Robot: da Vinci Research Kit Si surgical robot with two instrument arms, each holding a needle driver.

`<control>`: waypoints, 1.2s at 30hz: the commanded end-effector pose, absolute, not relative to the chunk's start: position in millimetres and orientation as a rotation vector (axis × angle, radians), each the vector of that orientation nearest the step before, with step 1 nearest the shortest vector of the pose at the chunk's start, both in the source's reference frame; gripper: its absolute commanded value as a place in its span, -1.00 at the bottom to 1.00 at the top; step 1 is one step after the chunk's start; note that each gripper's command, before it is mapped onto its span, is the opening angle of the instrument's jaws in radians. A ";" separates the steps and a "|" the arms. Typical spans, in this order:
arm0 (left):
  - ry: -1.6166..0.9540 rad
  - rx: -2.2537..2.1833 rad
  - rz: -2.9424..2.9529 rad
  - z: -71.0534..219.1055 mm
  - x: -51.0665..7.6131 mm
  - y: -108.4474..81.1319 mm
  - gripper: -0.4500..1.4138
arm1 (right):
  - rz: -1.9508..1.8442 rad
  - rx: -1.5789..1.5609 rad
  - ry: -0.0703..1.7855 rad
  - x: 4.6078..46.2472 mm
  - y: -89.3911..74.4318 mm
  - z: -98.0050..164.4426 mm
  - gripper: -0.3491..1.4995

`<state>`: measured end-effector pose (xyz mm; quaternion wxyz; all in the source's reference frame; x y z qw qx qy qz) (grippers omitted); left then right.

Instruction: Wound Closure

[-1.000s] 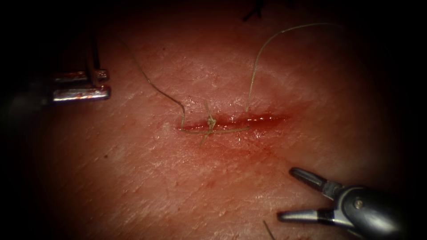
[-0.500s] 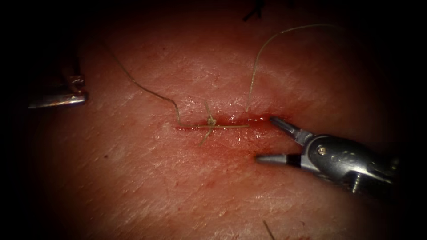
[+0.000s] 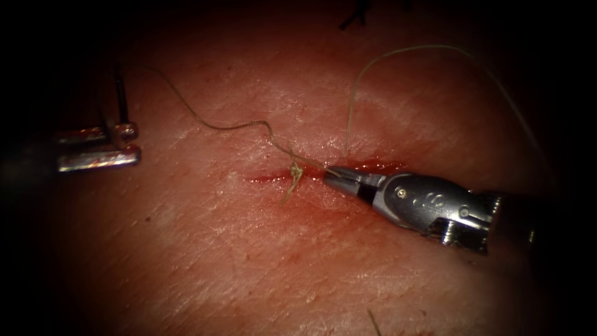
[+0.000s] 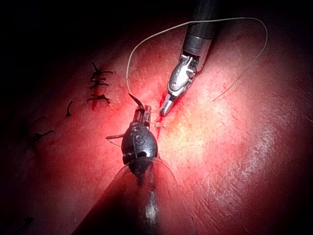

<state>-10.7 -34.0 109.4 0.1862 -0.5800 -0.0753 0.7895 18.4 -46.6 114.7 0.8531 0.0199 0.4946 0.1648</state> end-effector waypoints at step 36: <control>-0.289 -1.681 2.231 111.9 -14.4 -37.6 -1.00 | 0.281 0.120 1.076 10.5 -58.6 99.6 0.65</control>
